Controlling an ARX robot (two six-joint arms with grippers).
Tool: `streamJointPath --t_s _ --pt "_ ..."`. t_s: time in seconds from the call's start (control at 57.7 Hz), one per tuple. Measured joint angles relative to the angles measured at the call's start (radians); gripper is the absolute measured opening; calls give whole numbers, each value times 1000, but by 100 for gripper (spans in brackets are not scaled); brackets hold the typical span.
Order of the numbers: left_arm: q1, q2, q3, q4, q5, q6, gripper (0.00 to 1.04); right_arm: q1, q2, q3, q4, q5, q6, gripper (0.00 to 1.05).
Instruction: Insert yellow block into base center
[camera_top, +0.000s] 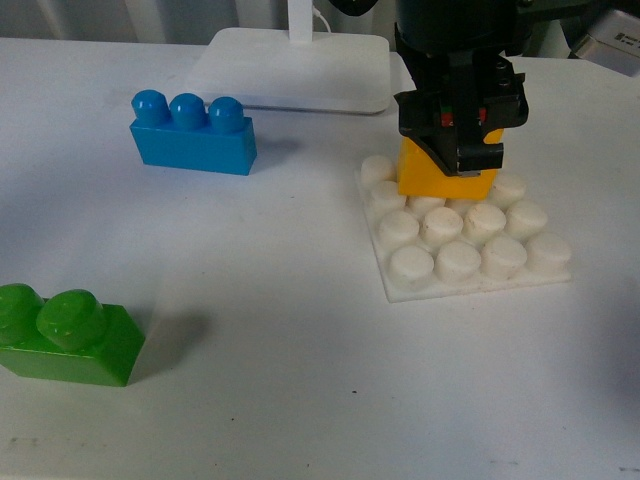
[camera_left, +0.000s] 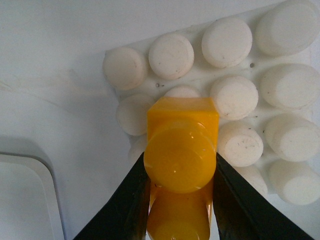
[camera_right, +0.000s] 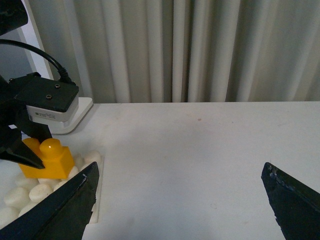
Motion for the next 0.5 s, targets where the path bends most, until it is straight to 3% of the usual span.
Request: streamJointPath --t_s 0.503 --pt "-17 26 34 -15 -26 -30 30 0 0 0 0 0 0 96"
